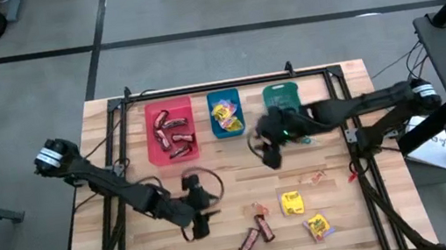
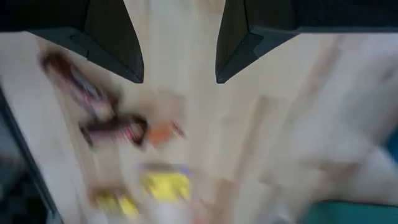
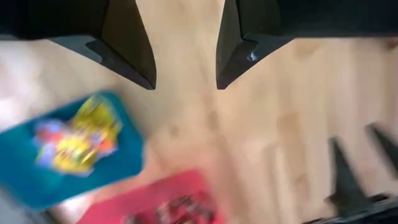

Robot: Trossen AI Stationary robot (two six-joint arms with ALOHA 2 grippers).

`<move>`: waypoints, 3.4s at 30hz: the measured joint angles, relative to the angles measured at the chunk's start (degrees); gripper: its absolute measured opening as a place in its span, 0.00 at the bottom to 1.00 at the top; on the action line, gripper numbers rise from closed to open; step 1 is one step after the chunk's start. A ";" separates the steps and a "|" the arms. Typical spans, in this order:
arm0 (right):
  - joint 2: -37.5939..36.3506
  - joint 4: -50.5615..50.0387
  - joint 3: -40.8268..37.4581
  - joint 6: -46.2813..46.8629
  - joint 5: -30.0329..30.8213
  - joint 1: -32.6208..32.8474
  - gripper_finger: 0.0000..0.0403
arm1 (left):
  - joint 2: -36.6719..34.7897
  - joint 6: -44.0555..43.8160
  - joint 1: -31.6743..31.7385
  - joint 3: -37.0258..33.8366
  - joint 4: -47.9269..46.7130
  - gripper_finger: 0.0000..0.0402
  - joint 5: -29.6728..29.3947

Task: Sort candy
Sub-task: Put the chocolate bar into the red bin

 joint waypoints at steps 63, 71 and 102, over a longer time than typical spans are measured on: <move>-0.10 -23.54 -0.28 42.55 3.67 40.85 0.37 | 38.26 -16.78 -8.14 36.12 -13.50 0.30 -1.47; -0.10 -23.52 -0.28 42.33 4.81 40.85 0.37 | 38.09 -16.79 -8.14 36.14 -13.93 0.05 -1.36; -0.10 -23.43 -0.31 27.89 22.40 37.26 0.34 | 5.75 -24.66 -2.53 33.14 -65.44 0.00 -18.04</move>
